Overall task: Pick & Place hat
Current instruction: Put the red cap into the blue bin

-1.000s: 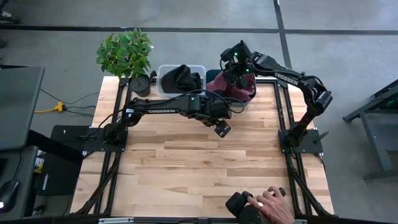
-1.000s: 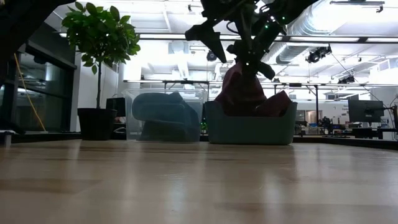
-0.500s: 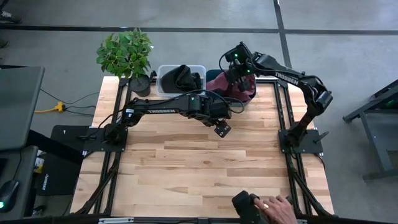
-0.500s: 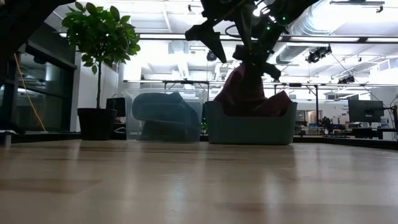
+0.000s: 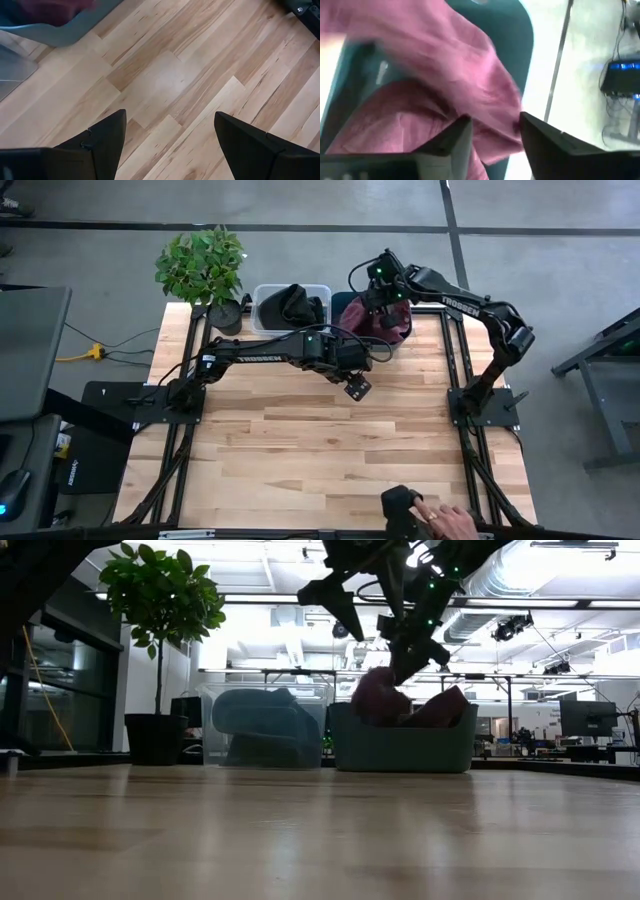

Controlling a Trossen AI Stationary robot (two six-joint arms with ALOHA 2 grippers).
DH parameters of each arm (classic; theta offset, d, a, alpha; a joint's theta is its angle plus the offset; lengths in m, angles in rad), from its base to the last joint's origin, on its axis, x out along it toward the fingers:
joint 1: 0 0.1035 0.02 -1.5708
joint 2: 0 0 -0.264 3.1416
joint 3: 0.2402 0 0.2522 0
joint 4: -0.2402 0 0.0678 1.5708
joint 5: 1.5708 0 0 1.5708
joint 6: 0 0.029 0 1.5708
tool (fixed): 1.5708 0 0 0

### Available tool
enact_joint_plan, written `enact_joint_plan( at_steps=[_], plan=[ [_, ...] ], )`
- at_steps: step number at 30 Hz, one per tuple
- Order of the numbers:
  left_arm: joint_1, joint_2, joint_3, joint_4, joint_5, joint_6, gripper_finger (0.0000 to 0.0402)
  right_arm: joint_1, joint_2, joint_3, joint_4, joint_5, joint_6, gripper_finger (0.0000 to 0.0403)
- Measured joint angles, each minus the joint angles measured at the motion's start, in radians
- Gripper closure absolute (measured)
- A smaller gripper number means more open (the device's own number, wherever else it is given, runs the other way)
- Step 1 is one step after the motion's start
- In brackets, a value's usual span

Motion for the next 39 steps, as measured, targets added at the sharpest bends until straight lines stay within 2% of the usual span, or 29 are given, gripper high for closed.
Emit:
enact_joint_plan(
  at_steps=[4, 8, 12, 16, 20, 24, 26, 28, 33, 39],
  plan=[
    [0.0, 0.0, 0.0, -0.002, -0.002, 0.0, 0.0118, 0.003, -0.018, 0.0, -0.021, 0.037, 0.025, 0.0206],
    [0.0, -0.003, 0.0, -0.029, -0.024, 0.004, 0.0118, 0.011, -0.063, 0.0, -0.042, 0.069, 0.057, 0.018],
    [0.0, -0.022, 0.002, -0.086, -0.083, 0.025, 0.0118, 0.011, -0.131, 0.0, -0.062, 0.067, 0.122, 0.0175],
    [0.001, -0.021, -0.001, -0.116, -0.086, 0.031, 0.0118, 0.011, -0.214, 0.0, -0.095, 0.034, 0.225, 0.0179],
    [0.0, -0.038, 0.002, -0.109, -0.11, 0.035, 0.0118, 0.009, -0.281, 0.0, -0.151, -0.05, 0.494, 0.0186],
    [0.0, -0.033, 0.0, -0.112, -0.109, 0.036, 0.0118, 0.007, -0.315, 0.0, -0.196, -0.19, 0.816, 0.0194],
    [0.0, -0.034, 0.0, -0.111, -0.099, 0.036, 0.0118, 0.007, -0.314, 0.0, -0.201, -0.271, 0.943, 0.0197],
    [0.0, -0.034, 0.0, -0.112, -0.096, 0.038, 0.0118, 0.009, -0.303, 0.0, -0.203, -0.302, 1.062, 0.0198],
    [0.0, -0.034, 0.0, -0.112, -0.096, 0.055, 0.0118, 0.003, -0.236, 0.0, -0.239, -0.191, 1.185, 0.0194],
    [0.0, -0.034, 0.0, -0.141, -0.129, 0.06, 0.0118, -0.02, -0.136, 0.0, -0.28, -0.193, 1.245, 0.0175]
  ],
)
